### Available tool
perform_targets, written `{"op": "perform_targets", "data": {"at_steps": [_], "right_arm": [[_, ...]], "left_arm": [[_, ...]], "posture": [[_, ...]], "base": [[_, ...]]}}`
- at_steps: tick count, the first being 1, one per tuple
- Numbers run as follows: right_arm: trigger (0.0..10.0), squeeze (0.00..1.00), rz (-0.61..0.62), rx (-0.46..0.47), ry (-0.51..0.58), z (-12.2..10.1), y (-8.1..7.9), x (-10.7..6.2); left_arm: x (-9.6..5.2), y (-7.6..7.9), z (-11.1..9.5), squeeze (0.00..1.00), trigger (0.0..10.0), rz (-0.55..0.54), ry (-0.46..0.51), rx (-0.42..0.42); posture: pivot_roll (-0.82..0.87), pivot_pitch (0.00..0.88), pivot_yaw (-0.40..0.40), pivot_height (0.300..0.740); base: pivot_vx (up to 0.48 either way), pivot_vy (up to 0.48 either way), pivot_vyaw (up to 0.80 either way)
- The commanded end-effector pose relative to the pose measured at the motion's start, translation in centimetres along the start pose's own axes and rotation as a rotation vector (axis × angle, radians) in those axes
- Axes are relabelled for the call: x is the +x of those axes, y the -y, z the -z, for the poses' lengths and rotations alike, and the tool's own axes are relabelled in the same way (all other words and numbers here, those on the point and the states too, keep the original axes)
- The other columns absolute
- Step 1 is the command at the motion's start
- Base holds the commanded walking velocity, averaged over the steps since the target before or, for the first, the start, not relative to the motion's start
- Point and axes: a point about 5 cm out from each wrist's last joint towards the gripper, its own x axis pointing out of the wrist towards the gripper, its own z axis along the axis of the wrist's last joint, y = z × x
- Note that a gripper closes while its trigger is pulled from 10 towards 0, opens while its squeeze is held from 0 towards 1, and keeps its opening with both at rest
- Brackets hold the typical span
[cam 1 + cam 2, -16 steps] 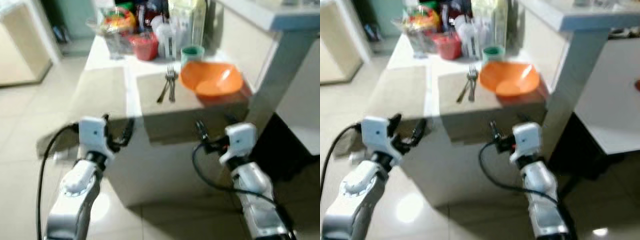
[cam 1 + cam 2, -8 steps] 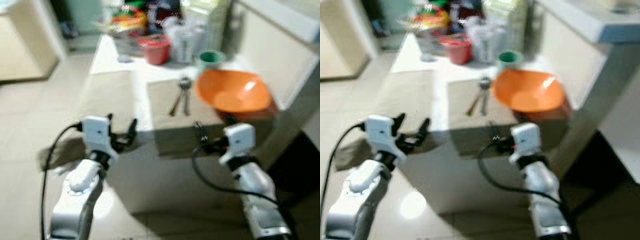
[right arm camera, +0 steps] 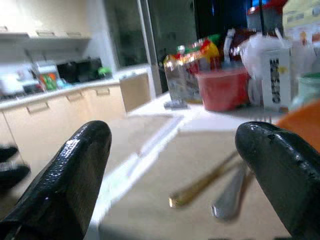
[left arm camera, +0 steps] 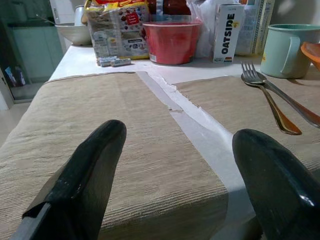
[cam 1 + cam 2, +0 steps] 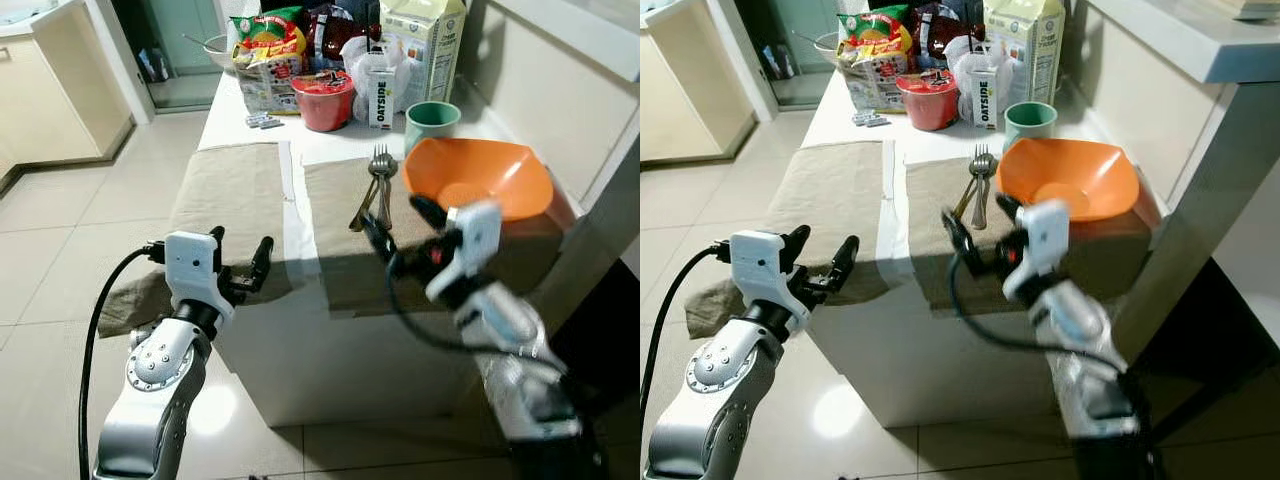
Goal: Setting the table
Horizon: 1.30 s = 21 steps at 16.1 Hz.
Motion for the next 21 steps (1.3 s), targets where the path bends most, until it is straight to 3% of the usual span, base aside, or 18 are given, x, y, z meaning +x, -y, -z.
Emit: {"op": "perform_targets", "data": {"at_steps": [1,4,8,11,14,15,17,19,21], "right_arm": [[10.0,0.00,-0.026,-0.010,-0.021,0.1,-0.2,-0.1],[10.0,0.00,-0.080,-0.126,-0.077,1.1,-0.9,-0.4],[10.0,0.00,-0.126,-0.317,-0.032,-1.2,-0.5,0.3],[10.0,0.00,-0.119,-0.375,0.007,-3.0,0.5,0.8],[10.0,0.00,-0.039,-0.352,0.043,-4.3,2.2,1.2],[10.0,0.00,0.075,-0.317,0.080,-5.2,4.1,1.3],[10.0,0.00,0.149,-0.304,0.095,-5.7,5.2,1.3],[10.0,0.00,0.262,-0.291,0.077,-5.4,7.1,0.8],[10.0,0.00,0.321,-0.276,0.068,-4.9,7.7,0.3]], "left_arm": [[0.0,-0.2,0.0,0.00,10.0,-0.002,-0.008,0.008],[0.0,-0.1,0.1,0.00,10.0,-0.004,-0.012,0.004],[0.2,-0.1,0.0,0.00,10.0,-0.005,-0.011,0.006],[0.3,0.2,0.1,0.00,10.0,-0.002,-0.010,0.002],[0.4,0.3,0.1,0.00,10.0,0.001,-0.009,-0.001],[0.4,0.4,0.1,0.00,10.0,0.002,-0.008,-0.001],[0.5,0.4,0.1,0.00,10.0,0.003,-0.009,0.000],[0.5,0.5,0.1,0.00,10.0,0.006,-0.010,-0.003],[0.6,0.5,0.1,0.00,10.0,0.016,-0.017,0.008]], "posture": [[-0.17,0.000,0.116,0.740],[-0.17,0.000,0.116,0.740],[-0.17,0.000,0.117,0.740],[-0.18,0.000,0.114,0.740],[-0.18,0.000,0.113,0.740],[-0.18,0.000,0.114,0.740],[-0.18,0.000,0.114,0.740],[-0.18,0.000,0.115,0.740],[-0.18,0.000,0.118,0.740]], "base": [[0.000,0.000,0.00],[0.000,0.000,0.00],[0.000,0.000,0.00],[0.000,0.000,0.00],[0.000,0.000,0.00],[0.000,0.000,0.00],[0.000,0.000,0.00],[0.000,0.000,0.00],[0.000,0.000,0.00]]}}
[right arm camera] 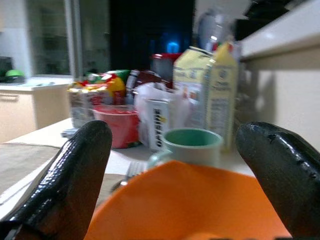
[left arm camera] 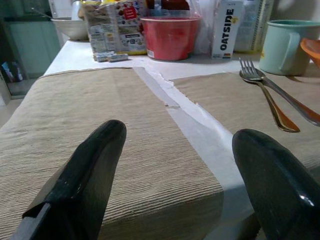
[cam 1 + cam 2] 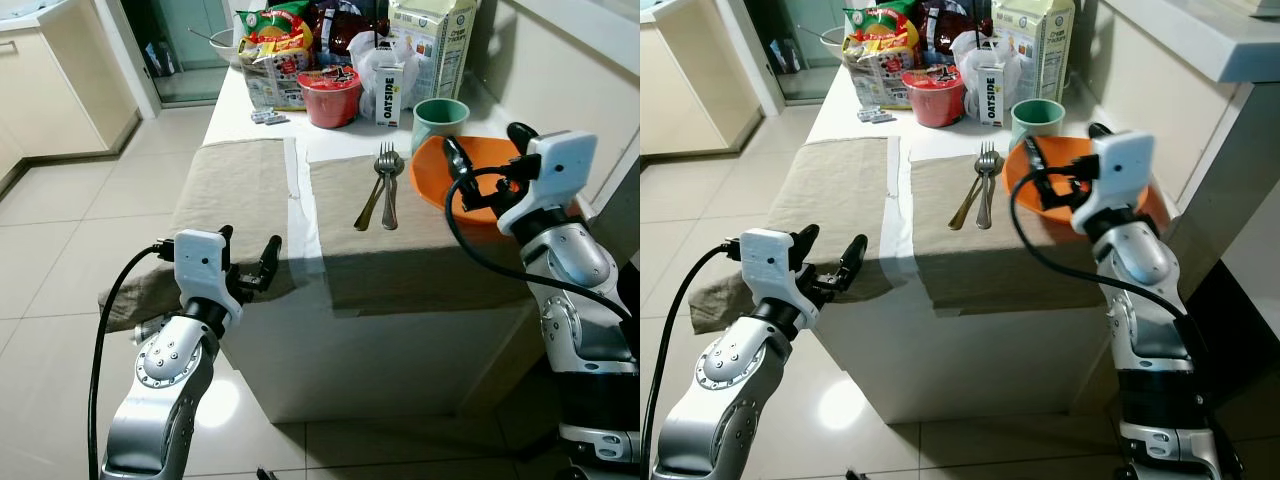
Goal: Setting the table
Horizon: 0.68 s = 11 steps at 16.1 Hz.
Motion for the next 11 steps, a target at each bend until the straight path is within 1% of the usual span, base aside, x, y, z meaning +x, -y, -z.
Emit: {"op": "perform_targets", "data": {"at_steps": [1,3,6,7,8,10,11], "right_arm": [[10.0,0.00,0.045,-0.002,0.009,0.0,0.4,0.0],[10.0,0.00,0.059,-0.021,0.038,-0.5,0.4,0.2],[10.0,0.00,0.050,-0.026,0.032,-0.3,0.2,0.2],[10.0,0.00,0.058,-0.015,0.016,0.1,0.2,0.1],[10.0,0.00,0.073,0.038,-0.003,0.4,0.2,0.1],[10.0,0.00,0.051,0.058,-0.023,0.5,-0.1,-0.1],[10.0,0.00,0.004,0.021,-0.023,0.3,-0.5,-0.1]], "left_arm": [[0.3,0.1,-0.1,0.00,10.0,0.032,-0.019,0.021],[0.6,0.2,-0.3,0.00,10.0,0.045,-0.017,0.016],[0.5,0.3,-0.1,0.00,10.0,0.046,-0.020,0.008],[0.5,0.4,0.0,0.00,10.0,0.041,-0.022,0.003],[0.5,0.4,0.0,0.00,10.0,0.037,-0.022,0.000],[0.4,0.3,0.0,0.00,10.0,0.035,-0.024,0.000],[0.3,0.3,0.0,0.00,10.0,0.033,-0.025,0.000]], "posture": [[-0.18,0.000,0.121,0.740],[-0.18,0.000,0.121,0.740],[-0.19,0.000,0.117,0.740],[-0.18,0.000,0.115,0.740],[-0.18,0.000,0.115,0.740],[-0.18,0.000,0.116,0.740],[-0.18,0.000,0.118,0.740]], "base": [[0.000,0.000,0.00],[0.000,0.000,0.00],[0.000,0.000,0.00],[0.000,0.000,0.00],[0.000,0.000,0.00],[0.000,0.000,0.00],[0.000,0.000,0.00]]}}
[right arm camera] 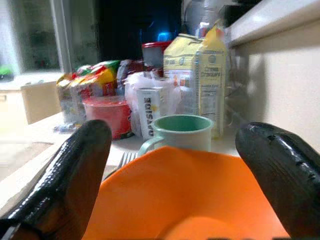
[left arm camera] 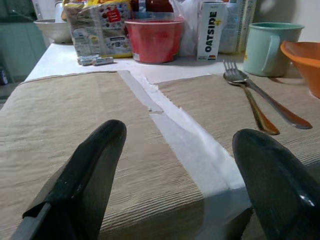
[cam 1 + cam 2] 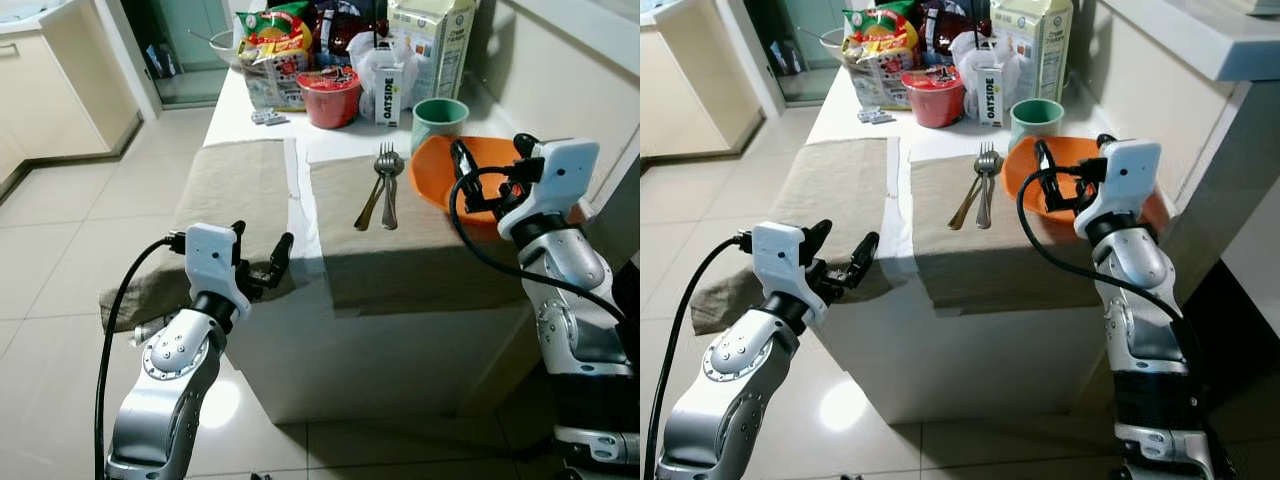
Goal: Setting the table
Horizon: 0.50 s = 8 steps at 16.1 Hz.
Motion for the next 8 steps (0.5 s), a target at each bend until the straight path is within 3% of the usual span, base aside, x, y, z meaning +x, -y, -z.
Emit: {"op": "perform_targets", "data": {"at_steps": [1,3,6,8], "right_arm": [[10.0,0.00,-0.121,-0.082,0.014,-0.9,-1.1,0.0],[10.0,0.00,-0.166,-0.128,0.015,-1.5,-0.6,0.0],[10.0,0.00,-0.124,-0.045,-0.005,-1.0,-0.2,0.2],[10.0,0.00,0.007,0.063,0.013,-0.5,0.6,0.3]], "left_arm": [[-0.2,-0.5,0.3,0.00,10.0,-0.019,-0.027,0.003],[-0.2,-0.5,0.4,0.00,10.0,-0.016,-0.029,0.006],[-0.2,-0.4,0.4,0.00,10.0,-0.013,-0.029,0.004],[-0.1,-0.3,0.3,0.00,10.0,-0.012,-0.025,0.004]], "posture": [[-0.18,0.000,0.120,0.740],[-0.19,0.000,0.120,0.740],[-0.18,0.000,0.117,0.740],[-0.18,0.000,0.117,0.740]], "base": [[0.000,0.000,0.00],[0.000,0.000,0.00],[0.000,0.000,0.00],[0.000,0.000,0.00]]}}
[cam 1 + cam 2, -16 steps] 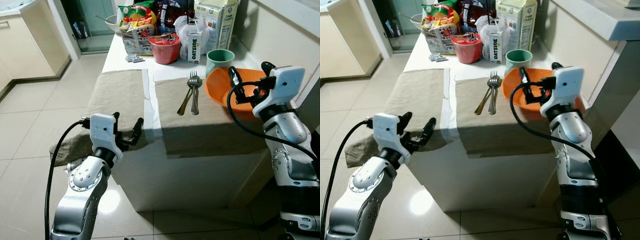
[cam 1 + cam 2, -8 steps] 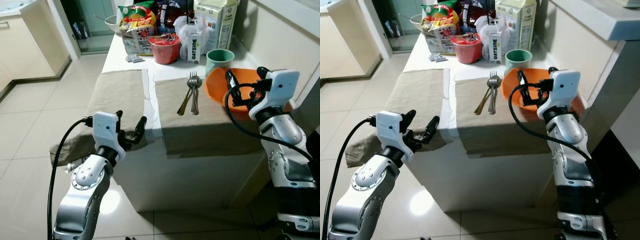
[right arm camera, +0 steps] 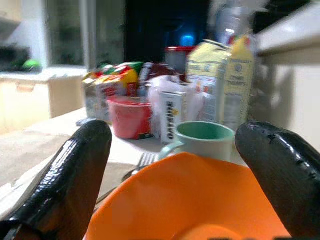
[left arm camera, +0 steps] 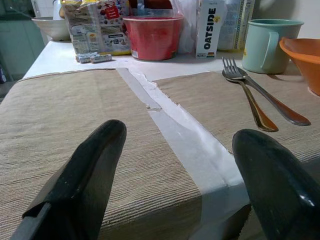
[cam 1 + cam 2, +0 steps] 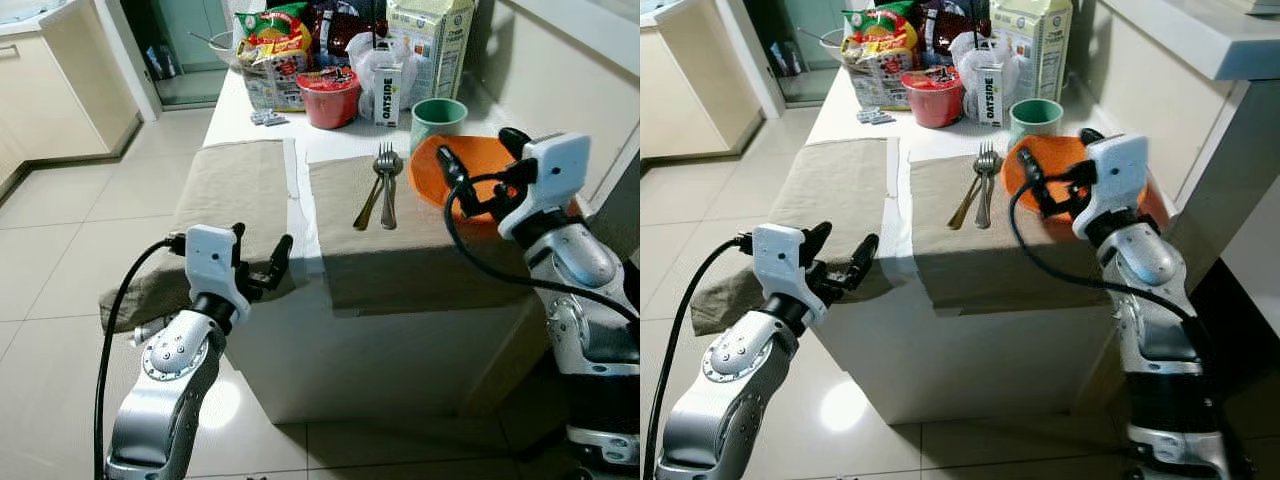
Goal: Setting the table
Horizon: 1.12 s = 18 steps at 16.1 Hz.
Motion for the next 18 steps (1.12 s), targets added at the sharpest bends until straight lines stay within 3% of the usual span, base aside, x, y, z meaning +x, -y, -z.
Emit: {"op": "perform_targets", "data": {"at_steps": [1,2,4,5,6,8,11,12,13,14,15,16,18], "right_arm": [[10.0,0.00,0.100,0.036,0.016,-0.1,1.2,0.2],[10.0,0.00,0.200,0.022,0.040,-0.4,2.3,0.2],[10.0,0.00,0.247,0.006,0.087,-1.2,2.9,0.2],[10.0,0.00,0.217,0.020,0.091,-1.3,2.5,0.3],[10.0,0.00,-0.002,0.136,0.070,-1.6,0.3,0.1],[10.0,0.00,-0.123,0.211,0.034,-1.9,-0.1,-0.5],[10.0,0.00,-0.089,0.180,0.078,-2.5,0.6,-0.7],[10.0,0.00,-0.040,0.135,0.102,-2.3,0.3,-0.9],[10.0,0.00,0.042,-0.011,0.134,-2.0,-0.6,-1.7],[10.0,0.00,0.032,-0.154,0.172,-2.1,-2.4,-3.0],[10.0,0.00,0.024,-0.183,0.184,-2.1,-3.0,-3.5],[10.0,0.00,-0.001,-0.203,0.177,-1.5,-4.5,-5.2],[10.0,0.00,0.012,-0.223,0.148,-0.7,-4.6,-6.7]], "left_arm": [[-0.1,-0.4,0.2,0.00,10.0,-0.013,-0.016,0.006],[0.1,-0.4,0.0,0.00,10.0,-0.007,-0.012,0.009],[0.5,-0.3,-0.6,0.00,10.0,0.014,0.005,0.024],[0.8,-0.3,-0.9,0.00,10.0,0.017,0.011,0.022],[1.0,-0.6,-1.2,0.00,10.0,0.020,0.015,0.014],[0.8,-0.7,-0.9,0.00,10.0,0.017,-0.001,0.005],[0.9,-0.3,-0.6,0.00,10.0,0.027,-0.005,0.016],[0.9,-0.3,-0.6,0.00,10.0,0.027,-0.006,0.015],[0.9,-0.4,-0.7,0.00,10.0,0.014,-0.002,0.016],[0.9,-0.7,-0.8,0.00,10.0,-0.004,0.005,0.020],[0.9,-0.8,-0.8,0.00,10.0,-0.011,0.007,0.020],[0.8,-0.8,-0.7,0.00,10.0,-0.023,0.009,0.017],[0.7,-0.7,-0.5,0.00,10.0,-0.019,0.006,0.022]], "posture": [[-0.18,0.000,0.117,0.740],[-0.18,0.000,0.121,0.740],[-0.18,0.000,0.122,0.740],[-0.18,0.000,0.122,0.740],[-0.18,0.000,0.126,0.740],[-0.19,0.000,0.128,0.740],[-0.20,0.000,0.126,0.740],[-0.20,0.000,0.125,0.740],[-0.19,0.000,0.122,0.740],[-0.19,0.000,0.120,0.740],[-0.19,0.000,0.120,0.740],[-0.20,0.000,0.120,0.740],[-0.20,0.000,0.118,0.740]], "base": [[0.000,0.000,0.00],[0.000,0.000,0.00],[0.000,0.000,0.00],[0.000,0.000,0.00],[0.000,0.000,0.00],[0.000,0.000,0.00],[0.000,0.000,0.00],[0.000,0.000,0.00],[0.000,0.000,0.00],[0.000,0.000,0.00],[0.000,0.000,0.00],[0.000,0.000,0.00],[0.000,0.000,0.00]]}}
